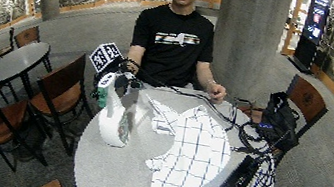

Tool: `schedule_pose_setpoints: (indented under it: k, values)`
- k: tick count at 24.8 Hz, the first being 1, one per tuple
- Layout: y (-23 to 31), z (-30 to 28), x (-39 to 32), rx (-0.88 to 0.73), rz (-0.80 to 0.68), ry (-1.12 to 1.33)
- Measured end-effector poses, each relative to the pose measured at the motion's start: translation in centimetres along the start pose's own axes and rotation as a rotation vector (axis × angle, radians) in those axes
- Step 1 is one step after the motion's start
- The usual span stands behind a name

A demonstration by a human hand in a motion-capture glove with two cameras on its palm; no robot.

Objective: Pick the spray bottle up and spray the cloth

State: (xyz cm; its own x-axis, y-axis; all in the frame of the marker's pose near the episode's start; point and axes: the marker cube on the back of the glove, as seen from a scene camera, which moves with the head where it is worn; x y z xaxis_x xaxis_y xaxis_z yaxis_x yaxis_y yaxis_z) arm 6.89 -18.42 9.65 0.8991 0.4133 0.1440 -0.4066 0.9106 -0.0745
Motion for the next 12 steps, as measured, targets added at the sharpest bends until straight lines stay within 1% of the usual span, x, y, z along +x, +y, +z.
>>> schedule_pose_setpoints:
  k: [4,12]
  values:
    - [-0.5,0.4,0.1,-0.034,0.018,-0.006]
    - [-3.4,1.8,-0.7,-0.044,0.053,-0.090]
